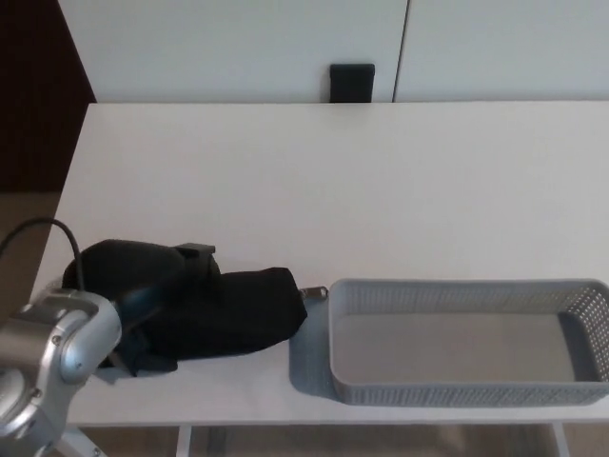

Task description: The robot walk towards a table in front and pick up a black pencil case on the left hand side and put the pencil case into a small container on the right hand side

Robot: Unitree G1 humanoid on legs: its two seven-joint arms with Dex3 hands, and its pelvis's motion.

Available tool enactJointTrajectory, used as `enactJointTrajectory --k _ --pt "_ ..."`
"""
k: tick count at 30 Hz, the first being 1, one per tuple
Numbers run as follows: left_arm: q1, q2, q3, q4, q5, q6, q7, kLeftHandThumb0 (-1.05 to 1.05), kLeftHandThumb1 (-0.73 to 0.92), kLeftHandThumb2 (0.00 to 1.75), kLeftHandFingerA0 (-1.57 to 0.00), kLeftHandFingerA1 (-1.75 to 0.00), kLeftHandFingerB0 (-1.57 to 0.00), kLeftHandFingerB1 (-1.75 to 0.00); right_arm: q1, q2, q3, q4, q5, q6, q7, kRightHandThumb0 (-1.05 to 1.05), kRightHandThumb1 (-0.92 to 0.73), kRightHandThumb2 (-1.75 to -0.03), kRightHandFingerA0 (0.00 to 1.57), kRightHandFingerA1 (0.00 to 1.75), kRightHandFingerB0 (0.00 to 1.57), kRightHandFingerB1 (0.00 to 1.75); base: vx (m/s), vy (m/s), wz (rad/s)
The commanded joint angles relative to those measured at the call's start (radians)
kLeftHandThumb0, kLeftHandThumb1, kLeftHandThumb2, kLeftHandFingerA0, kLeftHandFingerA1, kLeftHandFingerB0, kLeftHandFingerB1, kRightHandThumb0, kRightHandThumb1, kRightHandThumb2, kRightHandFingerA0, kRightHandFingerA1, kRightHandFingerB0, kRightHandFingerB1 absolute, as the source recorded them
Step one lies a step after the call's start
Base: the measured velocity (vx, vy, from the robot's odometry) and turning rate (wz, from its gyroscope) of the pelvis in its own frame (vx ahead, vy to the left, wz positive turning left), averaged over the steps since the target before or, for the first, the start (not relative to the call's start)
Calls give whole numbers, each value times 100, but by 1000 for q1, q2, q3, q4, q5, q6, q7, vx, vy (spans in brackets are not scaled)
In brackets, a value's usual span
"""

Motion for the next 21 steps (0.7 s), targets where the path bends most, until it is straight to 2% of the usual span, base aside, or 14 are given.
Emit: enactJointTrajectory --k 1,2,3,4,5,9,10,15,21 --pt "136 -45 70 48 27 -195 373 -17 71 52 -53 -175 -38 -153 -18 -36 -11 -12 16 47 17 -42 -54 -90 25 53 32 53 0 0 0" --pt "135 -48 102 -7 19 -173 357 -14 68 50 -55 -175 -42 -151 -20 -36 -11 -11 16 44 20 -42 -54 -91 25 53 35 55 0 0 0" --pt "133 -53 125 -38 10 -165 348 -12 68 50 -56 -175 -44 -151 -20 -35 -11 -12 18 41 23 -40 -75 -60 34 44 42 41 0 0 0" --pt "131 -56 137 -48 3 -165 344 -12 68 50 -56 -175 -44 -151 -19 -35 -13 -12 20 39 25 -40 -75 -60 34 44 42 41 0 0 0" --pt "125 -58 163 -64 -8 -174 342 -10 65 51 -59 -175 -48 -150 -18 -37 -9 -15 13 38 22 -44 -55 -91 26 54 36 55 0 0 0" --pt "95 -61 247 -127 -34 -161 293 -4 64 52 -62 -175 -51 -154 -23 -42 -3 -11 3 40 21 -45 -55 -90 28 54 38 56 0 0 0" --pt "69 -55 290 -161 -44 -143 267 -2 60 58 -63 -175 -48 -162 -23 -43 0 -9 1 37 24 -45 -55 -91 27 54 38 56 0 0 0" --pt "10 -57 378 -232 -72 -129 196 -2 61 56 -64 -175 -46 -168 -30 -46 4 6 4 44 31 -43 -55 -91 27 54 40 57 0 0 0" --pt "-83 -101 369 -367 -64 -62 102 -12 62 54 -70 -175 -49 -173 -32 -49 14 59 -8 13 37 -46 -55 -91 28 54 40 57 0 0 0"
